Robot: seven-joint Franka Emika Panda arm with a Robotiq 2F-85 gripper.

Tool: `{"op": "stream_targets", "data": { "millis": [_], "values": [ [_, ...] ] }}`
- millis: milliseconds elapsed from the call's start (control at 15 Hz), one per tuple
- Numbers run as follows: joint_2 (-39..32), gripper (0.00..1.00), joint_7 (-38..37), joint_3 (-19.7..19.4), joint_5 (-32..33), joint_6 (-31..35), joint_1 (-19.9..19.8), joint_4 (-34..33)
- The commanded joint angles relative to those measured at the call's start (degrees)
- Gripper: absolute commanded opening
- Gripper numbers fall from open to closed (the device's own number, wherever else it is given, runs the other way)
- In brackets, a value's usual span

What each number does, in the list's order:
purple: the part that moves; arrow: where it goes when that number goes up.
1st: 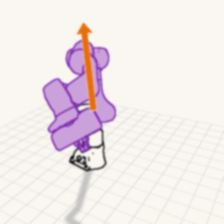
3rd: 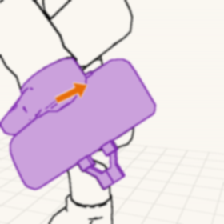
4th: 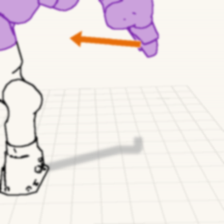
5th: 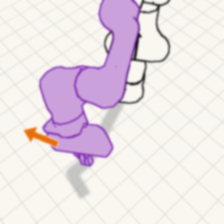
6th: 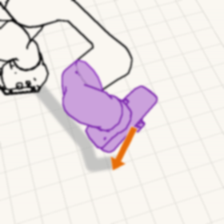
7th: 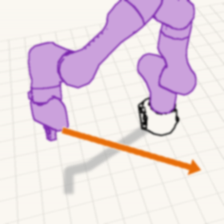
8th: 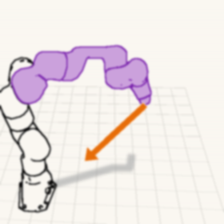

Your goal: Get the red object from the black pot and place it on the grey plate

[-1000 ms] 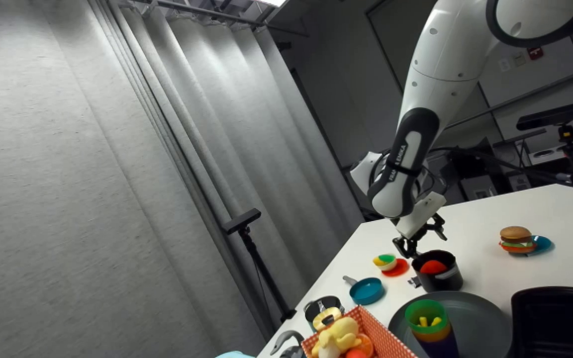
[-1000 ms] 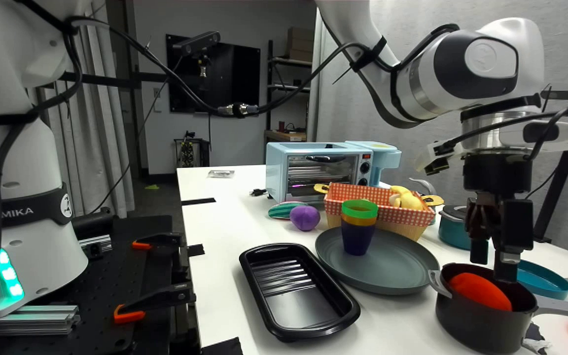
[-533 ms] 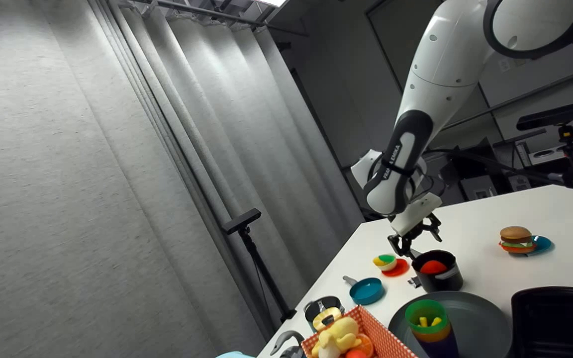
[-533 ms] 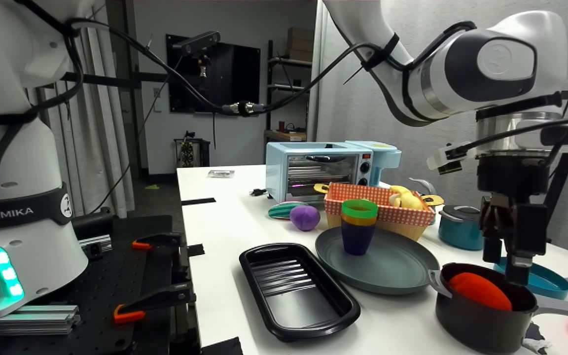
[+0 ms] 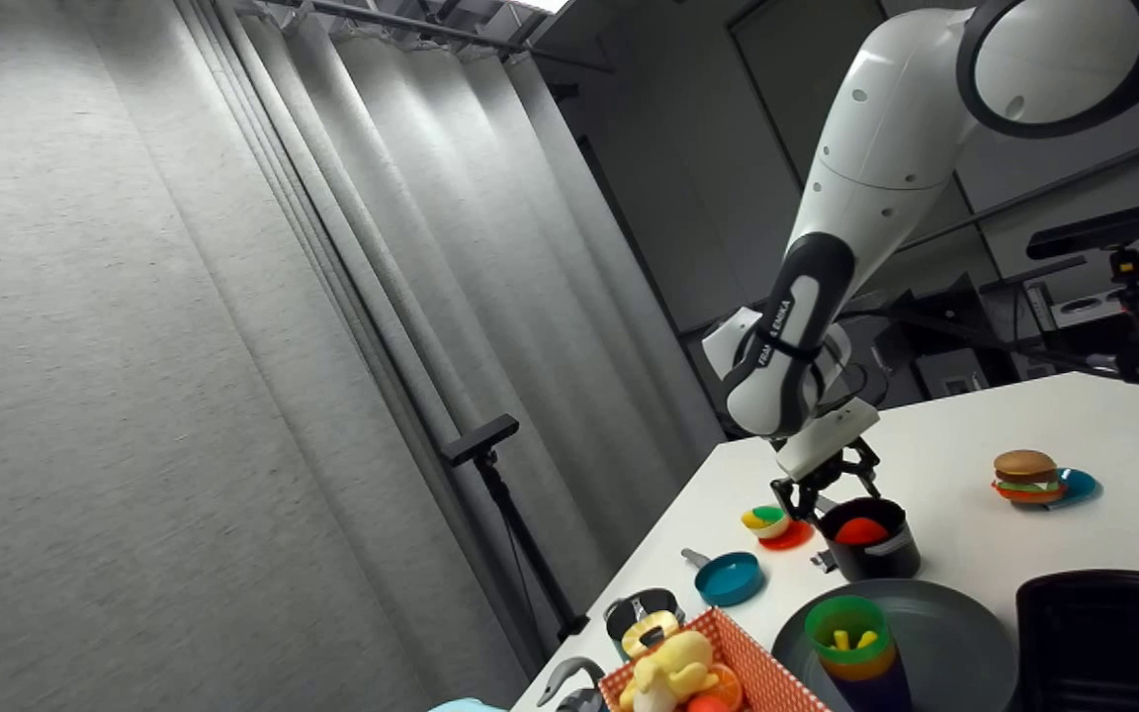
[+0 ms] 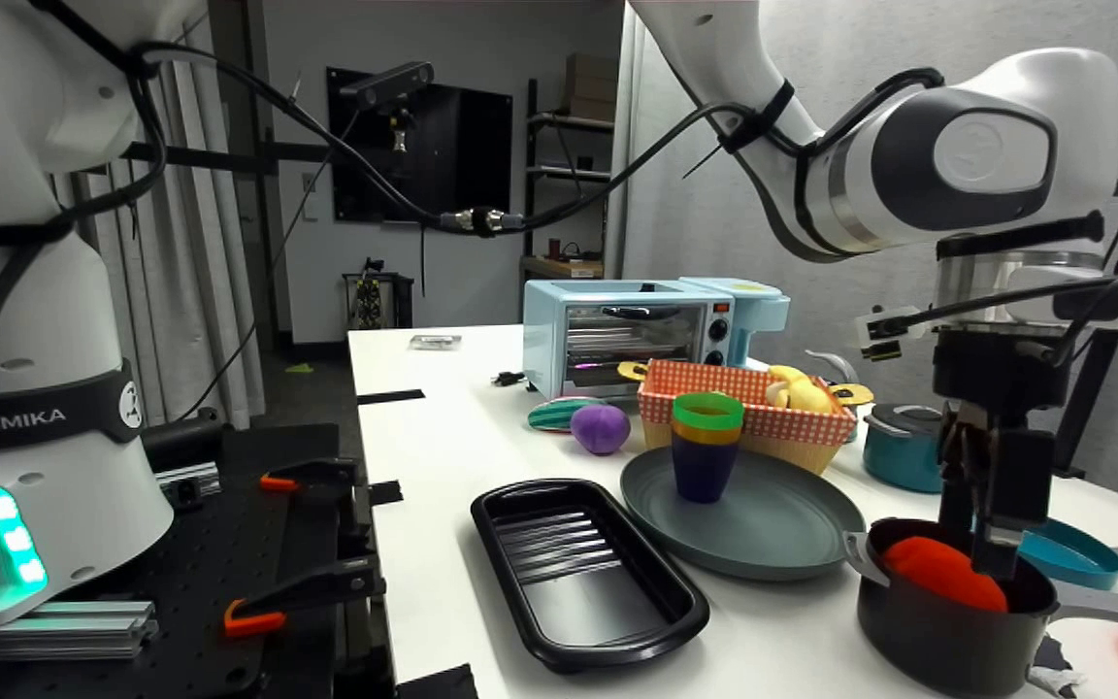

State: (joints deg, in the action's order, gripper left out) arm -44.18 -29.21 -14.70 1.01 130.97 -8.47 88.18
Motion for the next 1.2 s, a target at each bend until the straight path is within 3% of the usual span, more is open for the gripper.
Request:
{"op": "stream_targets", "data": {
  "millis": [0, 667, 1133],
  "values": [
    [-1.62, 1.0, 1.45, 0.51, -2.29, 2.03, -1.38, -1.59],
    [-2.14, 1.0, 2.05, 0.68, -3.03, 2.93, -3.23, -1.37],
    [-2.25, 1.0, 2.37, 0.21, -1.65, 1.97, -2.14, -2.56]
  ]
}}
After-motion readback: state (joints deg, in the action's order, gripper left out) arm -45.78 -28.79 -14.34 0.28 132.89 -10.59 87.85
